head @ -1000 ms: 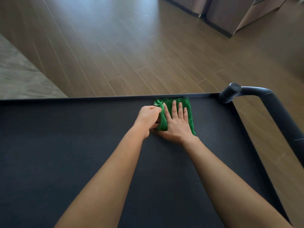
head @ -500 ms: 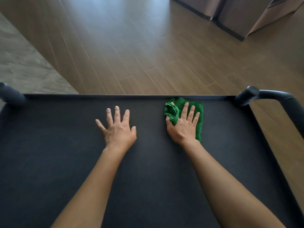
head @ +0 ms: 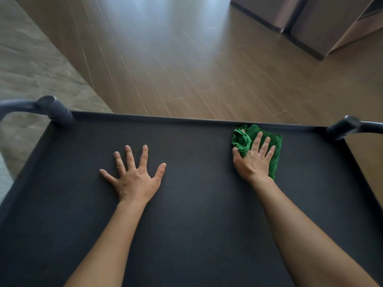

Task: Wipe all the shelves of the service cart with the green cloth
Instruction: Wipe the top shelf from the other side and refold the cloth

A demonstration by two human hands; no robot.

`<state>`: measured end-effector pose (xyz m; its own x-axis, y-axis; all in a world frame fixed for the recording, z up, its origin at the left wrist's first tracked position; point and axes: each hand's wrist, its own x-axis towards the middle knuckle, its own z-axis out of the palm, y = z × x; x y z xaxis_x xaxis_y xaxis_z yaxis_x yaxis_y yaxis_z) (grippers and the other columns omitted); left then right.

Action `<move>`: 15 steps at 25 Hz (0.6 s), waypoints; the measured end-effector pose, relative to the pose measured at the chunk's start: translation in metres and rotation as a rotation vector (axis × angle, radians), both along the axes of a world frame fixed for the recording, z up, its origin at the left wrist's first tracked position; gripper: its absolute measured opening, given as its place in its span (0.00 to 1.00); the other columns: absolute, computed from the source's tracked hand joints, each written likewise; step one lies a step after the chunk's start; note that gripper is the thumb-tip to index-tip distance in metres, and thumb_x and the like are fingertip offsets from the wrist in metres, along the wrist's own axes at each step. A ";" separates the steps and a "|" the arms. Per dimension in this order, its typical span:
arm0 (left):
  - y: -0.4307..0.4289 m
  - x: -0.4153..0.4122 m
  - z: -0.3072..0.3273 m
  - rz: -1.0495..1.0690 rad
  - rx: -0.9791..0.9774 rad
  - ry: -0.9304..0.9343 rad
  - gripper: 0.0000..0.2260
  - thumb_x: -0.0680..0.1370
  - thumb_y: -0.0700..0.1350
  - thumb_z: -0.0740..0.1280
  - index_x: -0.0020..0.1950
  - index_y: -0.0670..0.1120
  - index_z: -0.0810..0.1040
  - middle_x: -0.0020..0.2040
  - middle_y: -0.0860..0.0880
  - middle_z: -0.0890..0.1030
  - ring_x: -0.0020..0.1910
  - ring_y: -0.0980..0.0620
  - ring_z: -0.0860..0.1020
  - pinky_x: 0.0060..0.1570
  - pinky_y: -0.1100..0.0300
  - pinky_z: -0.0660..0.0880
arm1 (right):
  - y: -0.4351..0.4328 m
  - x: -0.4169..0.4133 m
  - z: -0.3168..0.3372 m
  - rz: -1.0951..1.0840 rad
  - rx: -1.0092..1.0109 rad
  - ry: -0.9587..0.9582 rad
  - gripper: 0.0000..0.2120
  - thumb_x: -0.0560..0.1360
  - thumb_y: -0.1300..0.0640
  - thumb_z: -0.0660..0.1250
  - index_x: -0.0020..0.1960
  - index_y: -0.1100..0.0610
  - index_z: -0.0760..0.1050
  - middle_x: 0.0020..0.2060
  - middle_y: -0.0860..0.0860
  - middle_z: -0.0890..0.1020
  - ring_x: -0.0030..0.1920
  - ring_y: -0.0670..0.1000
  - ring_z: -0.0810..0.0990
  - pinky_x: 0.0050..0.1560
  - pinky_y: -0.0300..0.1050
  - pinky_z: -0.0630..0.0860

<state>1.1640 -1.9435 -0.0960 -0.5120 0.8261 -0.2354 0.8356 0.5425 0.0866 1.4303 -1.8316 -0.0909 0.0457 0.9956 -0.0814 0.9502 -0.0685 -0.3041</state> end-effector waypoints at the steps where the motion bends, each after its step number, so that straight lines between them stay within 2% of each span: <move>1: 0.000 -0.001 -0.001 0.002 0.005 0.002 0.37 0.70 0.75 0.36 0.76 0.62 0.37 0.78 0.48 0.38 0.76 0.43 0.35 0.65 0.28 0.37 | -0.002 -0.006 0.001 -0.003 0.012 0.011 0.44 0.78 0.41 0.54 0.47 0.35 0.12 0.76 0.60 0.41 0.75 0.61 0.35 0.71 0.59 0.31; 4: -0.001 -0.004 -0.003 -0.003 0.017 0.007 0.37 0.70 0.75 0.37 0.76 0.62 0.38 0.79 0.48 0.39 0.76 0.43 0.36 0.65 0.27 0.38 | -0.004 -0.023 0.001 0.003 -0.003 -0.009 0.42 0.78 0.41 0.54 0.50 0.39 0.13 0.76 0.60 0.40 0.75 0.61 0.34 0.72 0.59 0.31; 8: -0.001 -0.006 -0.003 -0.020 0.043 0.038 0.37 0.70 0.75 0.37 0.76 0.61 0.40 0.79 0.48 0.42 0.77 0.42 0.40 0.65 0.26 0.43 | -0.004 -0.045 0.001 0.030 -0.049 -0.044 0.36 0.78 0.41 0.52 0.58 0.48 0.23 0.76 0.58 0.38 0.74 0.60 0.33 0.72 0.59 0.30; 12: -0.002 -0.011 -0.002 -0.048 0.078 0.090 0.37 0.70 0.75 0.37 0.77 0.61 0.45 0.79 0.47 0.48 0.77 0.41 0.47 0.64 0.27 0.51 | -0.007 -0.076 -0.001 0.092 -0.062 -0.078 0.34 0.78 0.40 0.51 0.61 0.49 0.25 0.76 0.57 0.36 0.74 0.60 0.32 0.71 0.60 0.31; 14: -0.003 -0.014 -0.001 -0.059 0.097 0.103 0.37 0.70 0.75 0.38 0.77 0.61 0.47 0.79 0.47 0.51 0.77 0.42 0.49 0.64 0.28 0.54 | -0.007 -0.095 -0.003 0.132 -0.072 -0.105 0.35 0.78 0.40 0.49 0.68 0.49 0.26 0.76 0.57 0.36 0.74 0.61 0.32 0.71 0.61 0.31; 15: -0.004 -0.015 -0.001 -0.066 0.104 0.106 0.37 0.71 0.75 0.39 0.77 0.61 0.48 0.79 0.47 0.51 0.77 0.42 0.50 0.64 0.29 0.55 | -0.007 -0.106 -0.004 0.150 -0.073 -0.118 0.36 0.77 0.40 0.49 0.72 0.50 0.29 0.76 0.58 0.36 0.74 0.61 0.32 0.71 0.62 0.31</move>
<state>1.1486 -1.9473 -0.0969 -0.4734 0.8757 -0.0947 0.8764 0.4791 0.0492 1.3245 -1.8388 -0.0952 -0.0892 0.9836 -0.1565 0.9802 0.0588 -0.1891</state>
